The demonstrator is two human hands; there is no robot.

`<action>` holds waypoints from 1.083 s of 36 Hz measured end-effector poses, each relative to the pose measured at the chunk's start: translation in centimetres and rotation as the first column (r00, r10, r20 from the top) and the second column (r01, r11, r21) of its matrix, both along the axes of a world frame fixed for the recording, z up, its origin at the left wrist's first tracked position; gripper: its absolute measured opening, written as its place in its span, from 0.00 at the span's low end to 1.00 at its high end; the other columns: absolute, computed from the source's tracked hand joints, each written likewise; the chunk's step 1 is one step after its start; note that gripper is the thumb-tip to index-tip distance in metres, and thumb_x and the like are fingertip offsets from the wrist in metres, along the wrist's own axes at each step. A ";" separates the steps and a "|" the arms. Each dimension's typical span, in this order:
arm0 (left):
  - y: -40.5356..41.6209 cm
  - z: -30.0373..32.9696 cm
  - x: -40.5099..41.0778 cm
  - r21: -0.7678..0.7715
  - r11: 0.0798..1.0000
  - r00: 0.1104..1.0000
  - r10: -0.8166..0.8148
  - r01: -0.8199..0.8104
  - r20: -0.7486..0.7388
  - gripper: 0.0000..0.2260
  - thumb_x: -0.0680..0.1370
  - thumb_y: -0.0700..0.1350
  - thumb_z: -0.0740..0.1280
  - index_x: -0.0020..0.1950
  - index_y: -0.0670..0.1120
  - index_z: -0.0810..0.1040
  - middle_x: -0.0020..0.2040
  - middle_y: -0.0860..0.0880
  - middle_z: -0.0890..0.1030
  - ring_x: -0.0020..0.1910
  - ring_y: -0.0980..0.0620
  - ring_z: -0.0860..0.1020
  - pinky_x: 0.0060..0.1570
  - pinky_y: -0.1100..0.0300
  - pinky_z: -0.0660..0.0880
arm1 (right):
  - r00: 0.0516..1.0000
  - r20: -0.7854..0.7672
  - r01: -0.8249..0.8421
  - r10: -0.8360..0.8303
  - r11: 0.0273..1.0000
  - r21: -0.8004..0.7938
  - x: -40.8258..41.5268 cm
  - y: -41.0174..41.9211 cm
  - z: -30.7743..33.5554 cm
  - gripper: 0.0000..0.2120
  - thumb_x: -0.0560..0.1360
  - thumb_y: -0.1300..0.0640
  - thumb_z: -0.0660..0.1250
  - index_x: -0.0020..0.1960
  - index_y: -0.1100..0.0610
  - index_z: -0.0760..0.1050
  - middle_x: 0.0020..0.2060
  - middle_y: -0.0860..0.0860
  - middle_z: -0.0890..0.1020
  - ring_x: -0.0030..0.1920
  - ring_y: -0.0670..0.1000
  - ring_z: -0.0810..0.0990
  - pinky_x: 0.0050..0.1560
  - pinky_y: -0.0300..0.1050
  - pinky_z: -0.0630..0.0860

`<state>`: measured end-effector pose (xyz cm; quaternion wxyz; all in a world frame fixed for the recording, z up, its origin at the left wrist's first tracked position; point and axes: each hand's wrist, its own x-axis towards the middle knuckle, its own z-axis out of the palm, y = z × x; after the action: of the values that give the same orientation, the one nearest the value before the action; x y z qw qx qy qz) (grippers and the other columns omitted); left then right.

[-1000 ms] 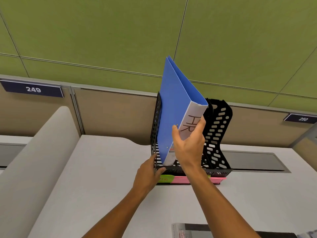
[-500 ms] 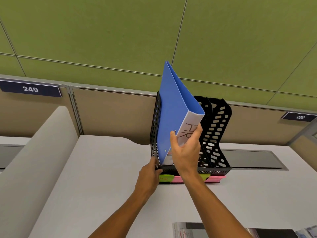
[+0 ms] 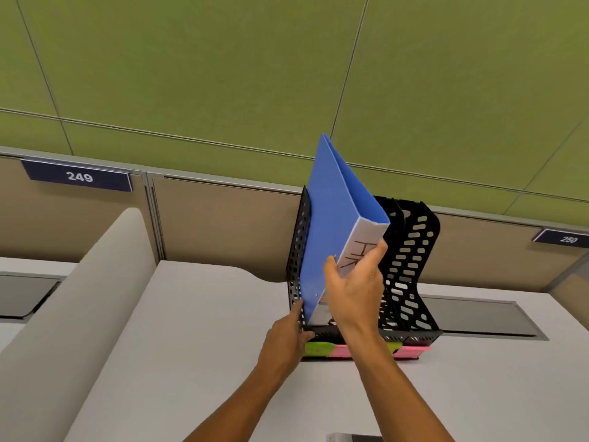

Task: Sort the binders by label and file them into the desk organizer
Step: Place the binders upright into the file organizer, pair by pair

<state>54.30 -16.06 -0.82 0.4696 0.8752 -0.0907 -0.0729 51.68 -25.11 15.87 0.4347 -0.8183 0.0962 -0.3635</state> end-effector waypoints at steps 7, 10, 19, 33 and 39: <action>0.2 0.5 -0.3 -0.016 1.000 1.000 -0.011 0.012 0.017 0.32 0.81 0.47 0.68 0.81 0.52 0.57 0.66 0.50 0.80 0.61 0.48 0.80 0.61 0.56 0.77 | 0.999 -0.048 -0.014 0.016 0.999 0.031 -0.5 -0.5 0.0 0.32 0.76 0.54 0.72 0.71 0.49 0.55 0.50 0.49 0.78 0.49 0.49 0.81 0.44 0.37 0.80; -0.1 0.3 -0.3 0.002 1.000 1.000 -0.024 0.024 0.008 0.33 0.80 0.48 0.69 0.81 0.54 0.57 0.64 0.50 0.81 0.59 0.49 0.81 0.59 0.56 0.78 | 0.998 -0.057 -0.005 0.006 1.000 0.014 -0.9 -1.0 0.4 0.32 0.76 0.55 0.72 0.70 0.48 0.55 0.50 0.50 0.79 0.48 0.50 0.82 0.46 0.47 0.83; -0.4 0.1 -0.9 0.005 1.000 1.000 -0.017 0.018 -0.021 0.35 0.79 0.51 0.69 0.81 0.57 0.53 0.71 0.52 0.75 0.67 0.50 0.76 0.64 0.59 0.73 | 0.996 -0.091 -0.005 0.002 1.000 -0.030 -1.1 -0.7 1.4 0.33 0.76 0.56 0.72 0.72 0.54 0.55 0.53 0.54 0.80 0.51 0.54 0.82 0.49 0.54 0.83; 0.1 0.9 -0.8 0.060 0.997 0.999 -0.049 0.050 -0.012 0.35 0.80 0.53 0.68 0.82 0.56 0.52 0.69 0.51 0.78 0.64 0.51 0.78 0.62 0.57 0.75 | 0.993 -0.099 0.055 -0.057 0.998 -0.023 -1.9 -2.2 -0.6 0.29 0.75 0.55 0.72 0.67 0.53 0.58 0.48 0.52 0.79 0.45 0.53 0.81 0.36 0.32 0.72; 0.4 0.8 -1.0 0.080 0.996 0.999 -0.045 0.046 -0.015 0.36 0.79 0.55 0.68 0.81 0.57 0.51 0.68 0.52 0.78 0.62 0.52 0.78 0.60 0.60 0.74 | 0.994 0.005 0.113 -0.113 0.993 -0.016 -2.6 -2.2 0.8 0.31 0.74 0.55 0.74 0.69 0.50 0.58 0.48 0.51 0.77 0.44 0.53 0.79 0.43 0.47 0.79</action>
<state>53.29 -15.69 -0.01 0.4330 0.8905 -0.1046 -0.0929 49.07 -27.29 16.65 0.4070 -0.8142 0.1386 -0.3901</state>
